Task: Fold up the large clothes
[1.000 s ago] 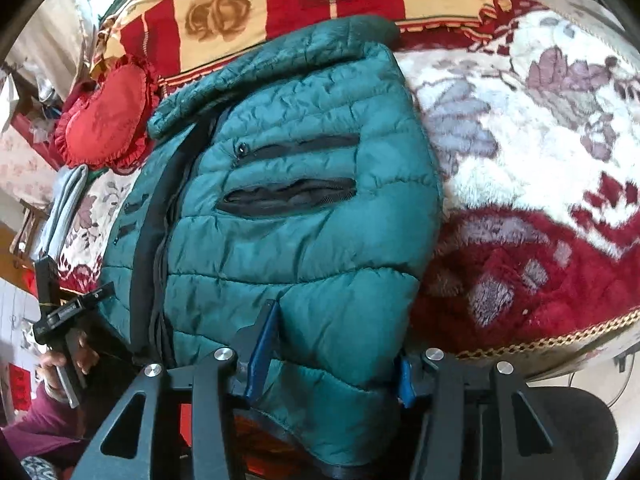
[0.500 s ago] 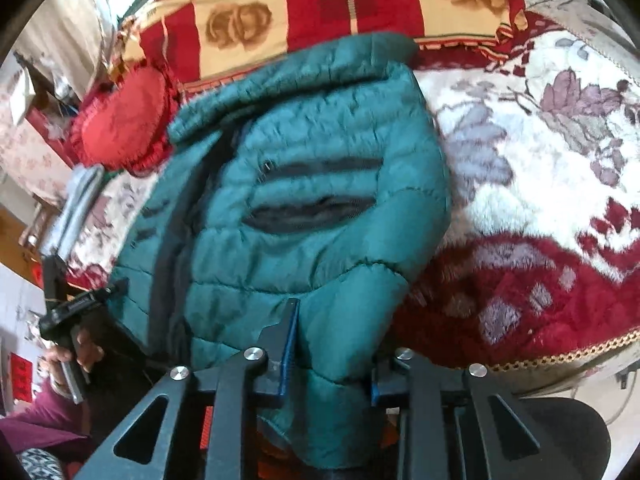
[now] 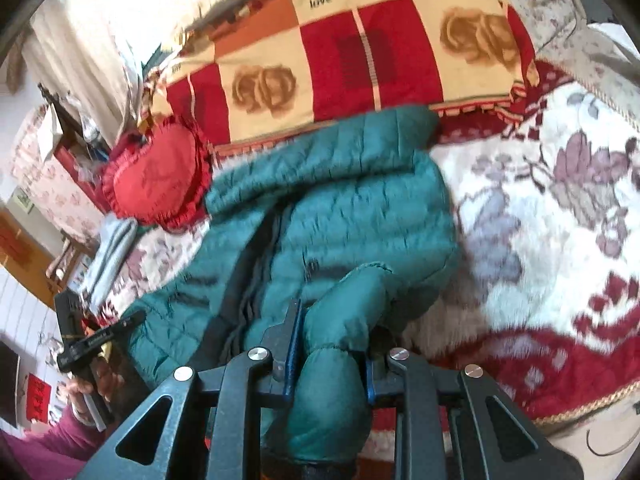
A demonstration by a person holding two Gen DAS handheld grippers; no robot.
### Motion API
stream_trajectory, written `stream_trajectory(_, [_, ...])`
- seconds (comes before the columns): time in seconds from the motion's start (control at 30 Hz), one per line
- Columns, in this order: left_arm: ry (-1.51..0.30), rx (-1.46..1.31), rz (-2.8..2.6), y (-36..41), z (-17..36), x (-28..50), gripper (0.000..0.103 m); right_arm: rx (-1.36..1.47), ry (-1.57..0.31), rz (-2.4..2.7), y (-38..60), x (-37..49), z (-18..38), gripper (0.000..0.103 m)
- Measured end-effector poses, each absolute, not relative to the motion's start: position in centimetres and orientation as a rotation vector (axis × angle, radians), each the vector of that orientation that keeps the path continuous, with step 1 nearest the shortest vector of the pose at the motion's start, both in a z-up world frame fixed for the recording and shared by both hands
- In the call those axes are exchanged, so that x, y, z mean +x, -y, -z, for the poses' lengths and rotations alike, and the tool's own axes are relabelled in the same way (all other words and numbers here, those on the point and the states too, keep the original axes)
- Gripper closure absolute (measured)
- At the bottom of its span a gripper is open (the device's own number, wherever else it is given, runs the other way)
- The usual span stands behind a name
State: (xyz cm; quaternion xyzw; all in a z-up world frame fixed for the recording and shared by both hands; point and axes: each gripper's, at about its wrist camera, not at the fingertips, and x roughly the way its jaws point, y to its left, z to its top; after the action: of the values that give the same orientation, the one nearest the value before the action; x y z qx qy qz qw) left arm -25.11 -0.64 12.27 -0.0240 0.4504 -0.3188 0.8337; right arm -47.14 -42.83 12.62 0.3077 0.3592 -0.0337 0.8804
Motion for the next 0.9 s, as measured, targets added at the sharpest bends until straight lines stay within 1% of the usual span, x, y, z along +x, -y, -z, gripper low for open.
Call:
stream_trajectory(0.23, [-0.889, -0.104, 0.675, 1.5, -15.2, -22.9, 0.088, 0.618, -0.678, 0.095, 44.3, -44.6, -15.0, 0.080])
stream_trajectory(0.47, [-0.839, -0.172, 0.646, 3.6, -17.8, -19.0, 0.088, 0.587, -0.617, 0.137, 46.6, -40.4, -17.7, 0.081])
stream_trajectory(0.77, [-0.844, -0.193, 0.584, 8.0, -19.1, -12.0, 0.088, 0.588, -0.624, 0.218, 50.8, -33.5, -17.6, 0.083])
stream_trajectory(0.9, [-0.864, -0.173, 0.536, 10.6, -18.4, -8.4, 0.088, 0.578, -0.646, 0.258, 52.3, -30.2, -16.8, 0.083])
